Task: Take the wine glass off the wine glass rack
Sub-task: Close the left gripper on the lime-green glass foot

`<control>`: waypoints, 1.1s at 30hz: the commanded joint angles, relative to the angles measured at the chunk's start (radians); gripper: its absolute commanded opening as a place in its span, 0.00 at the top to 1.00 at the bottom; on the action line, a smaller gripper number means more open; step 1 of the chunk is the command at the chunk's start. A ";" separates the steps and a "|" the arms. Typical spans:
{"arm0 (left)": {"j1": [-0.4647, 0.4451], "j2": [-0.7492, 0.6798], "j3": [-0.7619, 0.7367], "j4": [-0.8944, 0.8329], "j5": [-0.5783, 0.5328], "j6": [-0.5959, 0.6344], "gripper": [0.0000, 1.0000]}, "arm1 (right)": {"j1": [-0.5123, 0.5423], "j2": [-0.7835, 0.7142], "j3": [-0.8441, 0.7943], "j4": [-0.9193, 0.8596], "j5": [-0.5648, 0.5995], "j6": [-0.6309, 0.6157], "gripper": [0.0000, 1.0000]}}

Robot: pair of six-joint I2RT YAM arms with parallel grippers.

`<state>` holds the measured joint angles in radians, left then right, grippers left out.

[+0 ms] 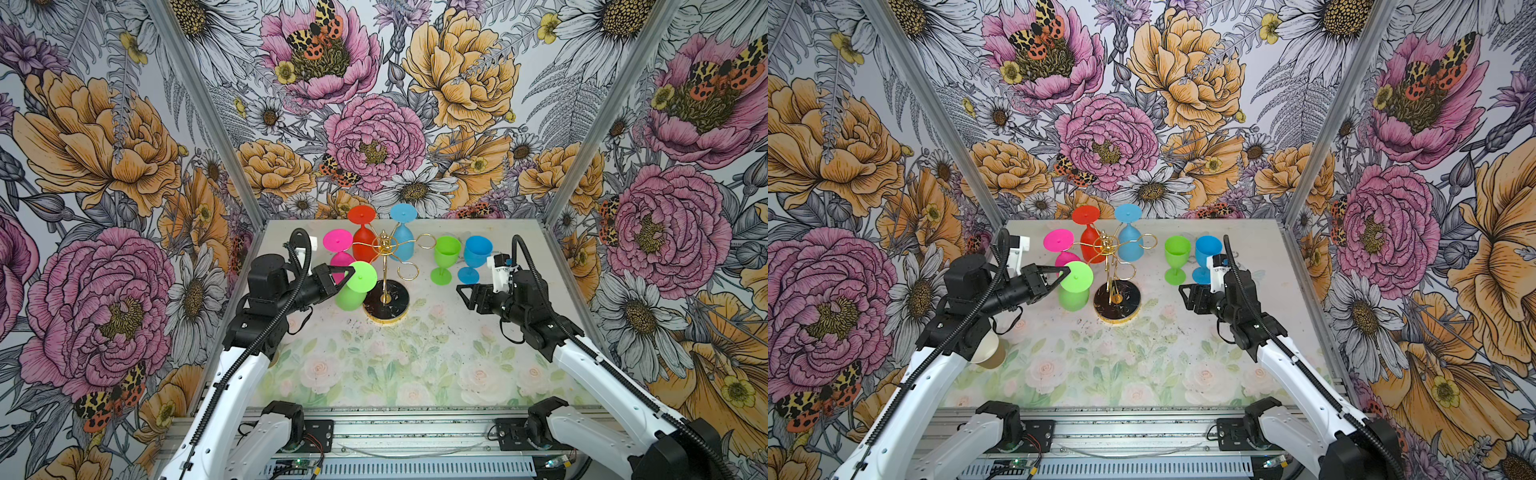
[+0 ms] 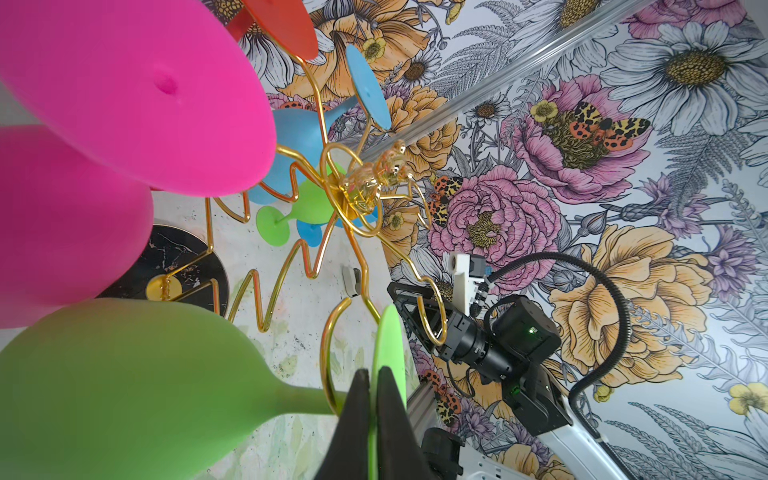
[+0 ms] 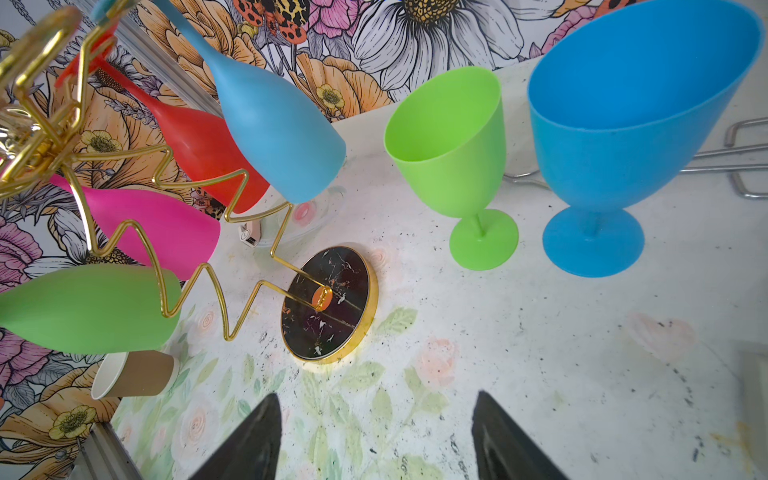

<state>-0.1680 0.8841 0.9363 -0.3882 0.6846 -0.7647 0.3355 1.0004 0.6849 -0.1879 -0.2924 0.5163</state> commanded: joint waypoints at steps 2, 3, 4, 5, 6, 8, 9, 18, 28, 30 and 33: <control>-0.005 0.005 0.039 0.008 0.041 -0.045 0.95 | 0.008 -0.017 -0.011 0.034 0.013 0.014 0.27; -0.004 0.006 0.042 0.008 0.043 -0.052 0.96 | 0.008 -0.019 -0.013 0.036 0.013 0.016 0.27; -0.005 0.006 0.045 0.008 0.043 -0.058 0.97 | 0.009 -0.018 -0.014 0.036 0.014 0.017 0.27; -0.004 0.006 0.049 0.009 0.044 -0.064 0.98 | 0.008 -0.019 -0.015 0.036 0.015 0.018 0.27; -0.005 0.006 0.050 0.012 0.044 -0.073 0.99 | 0.009 -0.019 -0.016 0.037 0.015 0.020 0.27; -0.004 0.006 0.052 0.018 0.043 -0.091 1.00 | 0.009 -0.020 -0.018 0.038 0.015 0.022 0.27; -0.003 0.007 0.051 0.022 0.043 -0.099 1.00 | 0.010 -0.020 -0.020 0.038 0.015 0.022 0.27; 0.013 0.034 0.047 0.074 0.070 -0.216 1.00 | 0.010 -0.025 -0.024 0.040 0.016 0.021 0.27; 0.014 0.089 0.060 0.098 0.087 -0.262 1.00 | 0.010 -0.025 -0.027 0.039 0.018 0.017 0.27; 0.014 0.097 0.068 0.111 0.088 -0.273 1.00 | 0.010 -0.022 -0.027 0.039 0.018 0.017 0.27; 0.014 0.114 0.073 0.143 0.099 -0.298 1.00 | 0.010 -0.023 -0.028 0.039 0.018 0.016 0.27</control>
<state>-0.1612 0.9890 0.9718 -0.3099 0.7540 -1.0321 0.3374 0.9951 0.6682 -0.1806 -0.2852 0.5346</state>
